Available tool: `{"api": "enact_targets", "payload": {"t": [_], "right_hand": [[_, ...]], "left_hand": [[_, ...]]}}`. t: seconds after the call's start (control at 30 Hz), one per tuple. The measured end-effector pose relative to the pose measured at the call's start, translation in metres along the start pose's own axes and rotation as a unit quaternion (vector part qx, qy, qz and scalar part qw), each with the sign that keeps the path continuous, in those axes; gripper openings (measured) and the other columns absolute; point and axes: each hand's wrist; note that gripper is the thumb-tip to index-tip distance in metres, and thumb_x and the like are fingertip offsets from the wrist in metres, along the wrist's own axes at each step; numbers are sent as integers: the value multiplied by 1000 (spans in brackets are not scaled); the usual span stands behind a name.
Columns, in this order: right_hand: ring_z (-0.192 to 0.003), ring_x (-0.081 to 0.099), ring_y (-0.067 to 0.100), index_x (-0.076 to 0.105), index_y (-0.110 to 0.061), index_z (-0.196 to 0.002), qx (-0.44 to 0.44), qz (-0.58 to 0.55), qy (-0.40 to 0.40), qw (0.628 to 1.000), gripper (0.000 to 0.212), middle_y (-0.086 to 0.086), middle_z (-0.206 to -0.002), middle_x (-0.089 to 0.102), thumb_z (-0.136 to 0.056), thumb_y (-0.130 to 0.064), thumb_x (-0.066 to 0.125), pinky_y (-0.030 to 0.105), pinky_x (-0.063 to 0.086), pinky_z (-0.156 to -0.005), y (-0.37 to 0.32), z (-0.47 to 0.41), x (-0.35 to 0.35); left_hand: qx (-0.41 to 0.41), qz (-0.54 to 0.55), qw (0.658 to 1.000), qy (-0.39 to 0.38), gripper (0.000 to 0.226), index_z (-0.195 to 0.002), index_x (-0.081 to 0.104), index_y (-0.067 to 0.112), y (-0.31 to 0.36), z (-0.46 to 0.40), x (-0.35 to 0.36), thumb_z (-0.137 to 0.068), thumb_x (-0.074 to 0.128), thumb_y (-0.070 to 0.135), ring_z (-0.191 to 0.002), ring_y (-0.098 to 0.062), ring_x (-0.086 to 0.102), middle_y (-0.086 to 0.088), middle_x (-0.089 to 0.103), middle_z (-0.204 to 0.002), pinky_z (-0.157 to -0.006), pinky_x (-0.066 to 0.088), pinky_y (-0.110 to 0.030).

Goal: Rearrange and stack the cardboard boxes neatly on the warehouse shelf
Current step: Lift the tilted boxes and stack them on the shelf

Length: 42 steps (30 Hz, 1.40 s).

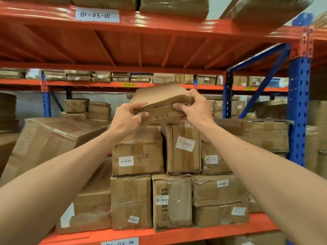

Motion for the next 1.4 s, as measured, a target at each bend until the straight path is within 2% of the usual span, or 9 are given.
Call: {"api": "enact_targets", "payload": {"t": [0.1, 0.23, 0.37, 0.43, 0.6, 0.8, 0.9, 1.13, 1.4], "right_hand": [[-74, 62, -11, 60, -34, -85, 13, 37, 38, 999, 30, -12, -83, 67, -77, -34, 88, 12, 50, -53, 20, -14, -31], [-79, 67, -1, 63, -35, -88, 52, 73, 79, 993, 30, -11, -88, 69, -75, -41, 89, 10, 51, -61, 57, -15, -82], [-83, 75, 20, 66, -28, -92, 129, 17, 92, 987, 31, 6, -103, 70, -75, -26, 91, 39, 63, -56, 102, -11, -141], [-80, 76, 22, 66, -23, -95, 148, 4, 78, 986, 30, 10, -107, 69, -77, -21, 90, 42, 63, -56, 125, -10, -170], [-82, 76, 18, 63, -18, -97, 168, -19, 67, 983, 29, 8, -102, 67, -80, -19, 86, 38, 63, -56, 184, -3, -223], [-84, 77, 25, 65, -20, -99, 198, -24, -51, 979, 35, 12, -106, 69, -75, -24, 90, 45, 64, -61, 222, -7, -226], [-87, 76, 23, 66, -26, -97, 208, -45, -25, 977, 33, 7, -107, 71, -74, -26, 90, 42, 64, -61, 243, 3, -210], [-97, 70, 24, 67, -34, -90, 192, 15, -33, 981, 30, 4, -107, 68, -73, -34, 91, 40, 64, -58, 257, -9, -204], [-82, 73, 23, 63, -45, -107, 175, 84, -44, 980, 38, -10, -107, 66, -78, -40, 87, 40, 62, -52, 274, -18, -200]], "left_hand": [[6, 11, 999, -35, 41, -131, 68, 24, 12, -26, 35, -91, 74, 21, -102, -10, 67, 1, 71, -116, -85, 53, -16], [27, -5, 997, -66, 43, -132, 68, 22, 29, -43, 99, -89, 74, 25, -115, -19, 63, -2, 70, -121, -105, 50, -39], [33, -26, 995, -87, 45, -132, 67, 22, 51, -42, 171, -89, 74, 31, -122, -27, 60, -7, 68, -128, -107, 47, -43], [34, -34, 995, -90, 46, -133, 66, 20, 63, -40, 205, -89, 74, 31, -125, -28, 58, -9, 67, -131, -109, 44, -40], [26, -81, 991, -108, 45, -131, 68, 19, 95, -34, 271, -87, 74, 29, -116, -27, 63, -7, 71, -122, -100, 49, -36], [-43, -108, 987, -108, 49, -131, 67, 14, 63, -16, 296, -86, 77, 31, -119, -27, 61, -7, 69, -126, -102, 48, -37], [-60, -141, 982, -110, 52, -131, 66, 18, 49, -22, 300, -84, 80, 34, -126, -26, 57, -5, 66, -132, -107, 45, -42], [-9, -290, 953, -84, 47, -127, 69, 32, 42, -35, 315, -84, 74, 49, -107, -29, 65, -3, 73, -112, -79, 46, -34], [-19, -298, 949, -106, 42, -127, 69, 34, 30, -49, 329, -87, 74, 44, -112, -33, 60, -7, 71, -112, -85, 47, -39]]}}
Point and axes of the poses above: each hand's wrist, its own z-axis away from the middle knuckle, its own x-axis out of the palm, y = z × x
